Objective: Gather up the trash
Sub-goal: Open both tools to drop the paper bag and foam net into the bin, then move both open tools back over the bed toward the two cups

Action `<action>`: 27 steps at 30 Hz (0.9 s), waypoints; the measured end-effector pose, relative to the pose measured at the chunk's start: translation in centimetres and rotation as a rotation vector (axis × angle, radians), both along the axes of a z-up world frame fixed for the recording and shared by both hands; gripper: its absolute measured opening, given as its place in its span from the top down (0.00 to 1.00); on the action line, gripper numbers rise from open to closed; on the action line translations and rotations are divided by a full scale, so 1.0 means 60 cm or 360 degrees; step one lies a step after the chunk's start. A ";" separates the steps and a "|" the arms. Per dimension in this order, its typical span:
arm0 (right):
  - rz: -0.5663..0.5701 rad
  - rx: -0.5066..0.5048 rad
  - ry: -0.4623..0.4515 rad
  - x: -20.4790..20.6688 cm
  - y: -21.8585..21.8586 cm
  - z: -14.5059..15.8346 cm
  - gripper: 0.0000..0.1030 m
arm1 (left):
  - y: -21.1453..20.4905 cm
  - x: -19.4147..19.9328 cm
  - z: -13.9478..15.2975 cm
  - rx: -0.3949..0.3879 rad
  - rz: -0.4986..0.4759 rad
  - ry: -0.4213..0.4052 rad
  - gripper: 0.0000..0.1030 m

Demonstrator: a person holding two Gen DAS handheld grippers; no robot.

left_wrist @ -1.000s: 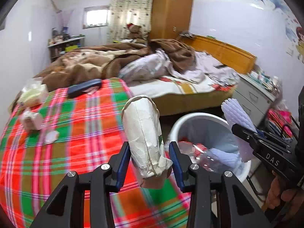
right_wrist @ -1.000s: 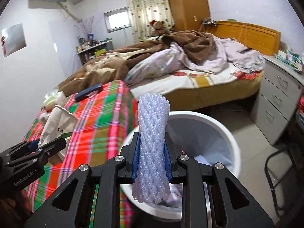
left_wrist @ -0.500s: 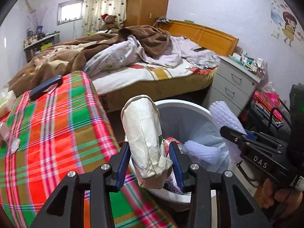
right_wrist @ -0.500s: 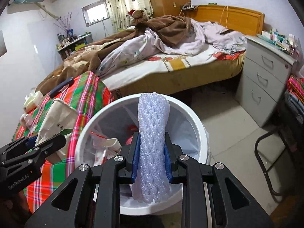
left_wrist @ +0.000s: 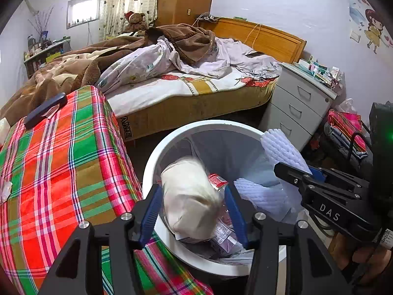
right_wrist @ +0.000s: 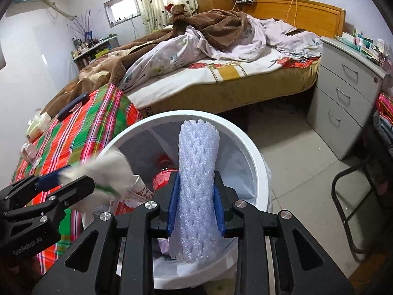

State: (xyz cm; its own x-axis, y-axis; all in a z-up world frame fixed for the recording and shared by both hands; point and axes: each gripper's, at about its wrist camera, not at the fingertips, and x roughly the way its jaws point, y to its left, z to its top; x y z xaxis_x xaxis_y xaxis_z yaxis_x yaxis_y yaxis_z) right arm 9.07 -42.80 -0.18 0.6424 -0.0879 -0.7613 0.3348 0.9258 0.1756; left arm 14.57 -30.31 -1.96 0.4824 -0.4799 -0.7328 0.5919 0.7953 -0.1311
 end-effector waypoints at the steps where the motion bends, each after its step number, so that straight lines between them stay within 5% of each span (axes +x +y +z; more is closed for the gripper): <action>1: -0.0001 -0.0003 0.0003 0.000 0.000 0.000 0.65 | 0.002 0.000 0.000 -0.0002 0.0003 -0.0001 0.42; 4: -0.0003 0.0004 -0.0003 -0.002 -0.001 0.000 0.51 | 0.007 0.000 0.003 -0.0013 0.0011 -0.0003 0.42; 27: 0.0084 -0.0026 -0.0108 0.006 0.058 0.033 0.50 | 0.121 -0.020 0.047 -0.0039 0.0218 -0.0120 0.40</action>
State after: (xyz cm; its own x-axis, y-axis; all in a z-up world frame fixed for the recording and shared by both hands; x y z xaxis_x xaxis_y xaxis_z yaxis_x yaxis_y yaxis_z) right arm 9.42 -39.31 1.77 0.6966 -0.0649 -0.7145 0.2734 0.9447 0.1808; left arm 13.35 -23.06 0.84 0.5975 -0.4234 -0.6809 0.4872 0.8662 -0.1110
